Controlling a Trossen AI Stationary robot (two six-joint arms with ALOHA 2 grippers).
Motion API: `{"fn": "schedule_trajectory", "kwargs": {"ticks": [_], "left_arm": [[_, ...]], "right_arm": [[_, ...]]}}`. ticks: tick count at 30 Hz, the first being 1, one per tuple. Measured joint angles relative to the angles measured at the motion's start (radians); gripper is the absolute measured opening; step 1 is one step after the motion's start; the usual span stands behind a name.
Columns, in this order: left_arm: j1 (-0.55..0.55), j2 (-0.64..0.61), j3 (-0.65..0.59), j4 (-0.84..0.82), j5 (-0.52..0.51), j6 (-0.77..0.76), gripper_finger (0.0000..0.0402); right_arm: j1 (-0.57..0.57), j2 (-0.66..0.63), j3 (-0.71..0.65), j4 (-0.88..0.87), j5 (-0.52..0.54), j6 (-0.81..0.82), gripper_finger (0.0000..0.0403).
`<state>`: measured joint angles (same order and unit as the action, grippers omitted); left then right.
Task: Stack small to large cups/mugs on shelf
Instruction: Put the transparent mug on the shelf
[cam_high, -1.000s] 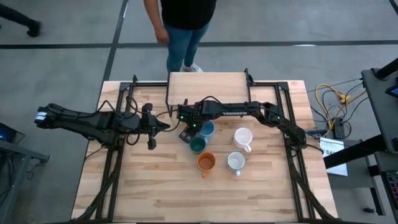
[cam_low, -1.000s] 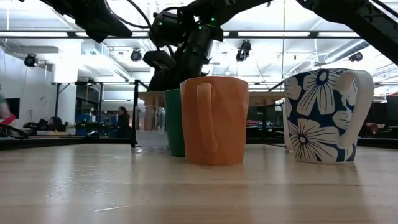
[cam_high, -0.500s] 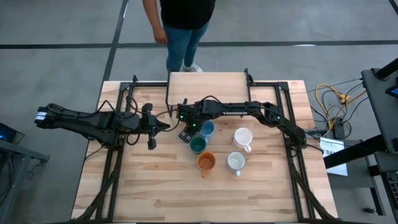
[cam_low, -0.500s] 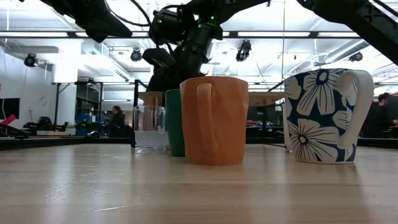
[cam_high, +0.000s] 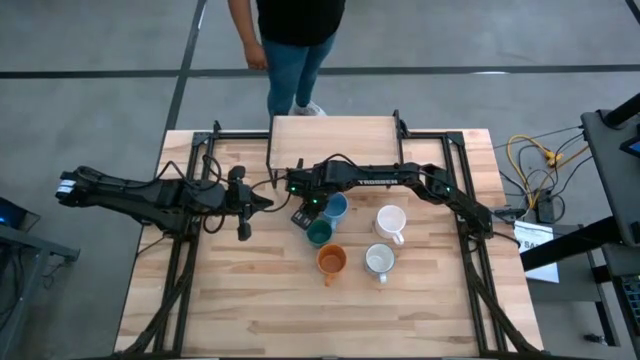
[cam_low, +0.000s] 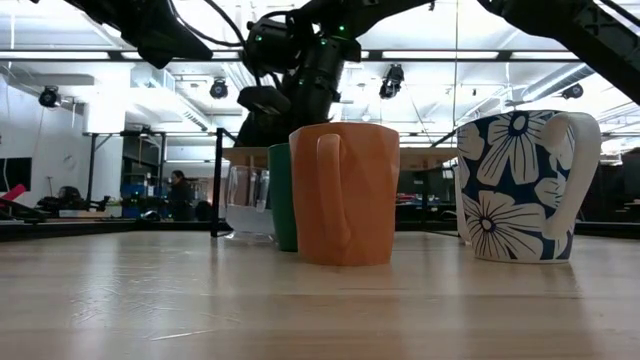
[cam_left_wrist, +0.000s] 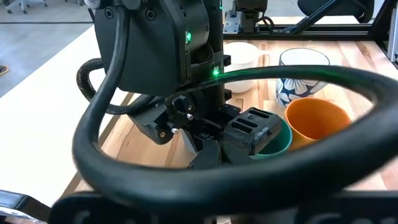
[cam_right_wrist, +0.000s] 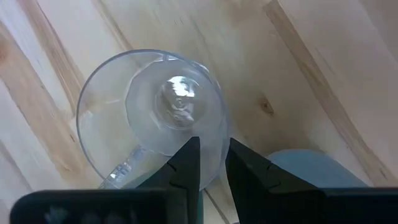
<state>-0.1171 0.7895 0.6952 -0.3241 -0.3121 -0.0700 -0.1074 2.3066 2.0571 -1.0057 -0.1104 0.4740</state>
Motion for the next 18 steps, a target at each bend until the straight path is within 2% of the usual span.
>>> {"fn": "schedule_trajectory", "kwargs": {"ticks": [18], "left_arm": [[0.0, 0.0, 0.0, 0.0, 0.0, 0.005, 0.0]], "right_arm": [[0.0, 0.0, 0.0, -0.016, 0.018, -0.021, 0.0068]]}}
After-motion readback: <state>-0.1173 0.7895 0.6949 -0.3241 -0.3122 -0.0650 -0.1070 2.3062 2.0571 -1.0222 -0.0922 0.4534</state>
